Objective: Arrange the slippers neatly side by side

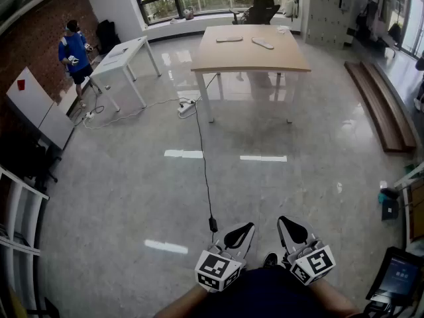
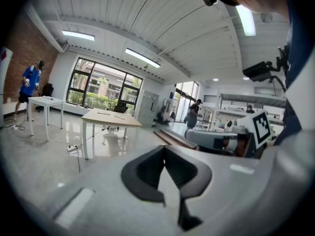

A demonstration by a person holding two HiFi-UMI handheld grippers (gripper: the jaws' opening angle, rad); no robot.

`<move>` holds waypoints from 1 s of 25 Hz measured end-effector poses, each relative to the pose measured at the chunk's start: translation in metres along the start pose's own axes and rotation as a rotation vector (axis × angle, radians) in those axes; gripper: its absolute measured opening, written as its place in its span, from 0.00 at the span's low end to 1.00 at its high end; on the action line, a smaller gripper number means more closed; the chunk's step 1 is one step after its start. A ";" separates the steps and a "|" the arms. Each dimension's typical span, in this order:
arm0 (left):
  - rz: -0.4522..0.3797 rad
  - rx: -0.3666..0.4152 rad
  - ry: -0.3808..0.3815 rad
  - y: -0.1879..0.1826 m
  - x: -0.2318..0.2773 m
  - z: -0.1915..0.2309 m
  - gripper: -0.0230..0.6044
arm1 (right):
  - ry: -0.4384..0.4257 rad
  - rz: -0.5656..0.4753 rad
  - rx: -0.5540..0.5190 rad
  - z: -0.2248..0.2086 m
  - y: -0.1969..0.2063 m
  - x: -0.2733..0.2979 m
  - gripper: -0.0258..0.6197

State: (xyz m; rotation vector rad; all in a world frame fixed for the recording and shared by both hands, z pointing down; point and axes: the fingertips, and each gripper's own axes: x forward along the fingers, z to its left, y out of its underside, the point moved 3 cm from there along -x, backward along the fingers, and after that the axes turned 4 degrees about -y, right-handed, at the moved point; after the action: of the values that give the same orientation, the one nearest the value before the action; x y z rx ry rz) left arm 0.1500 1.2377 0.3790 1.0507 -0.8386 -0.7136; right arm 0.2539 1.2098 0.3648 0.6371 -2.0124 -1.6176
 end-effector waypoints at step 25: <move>-0.029 -0.030 -0.016 0.006 -0.047 0.047 0.04 | -0.016 0.044 0.000 0.052 0.016 0.042 0.06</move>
State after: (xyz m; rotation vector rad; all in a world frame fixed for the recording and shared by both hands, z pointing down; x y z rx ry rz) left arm 0.0873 1.2578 0.3858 1.0335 -0.8251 -0.7576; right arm 0.1878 1.2264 0.3741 0.5779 -2.0236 -1.6026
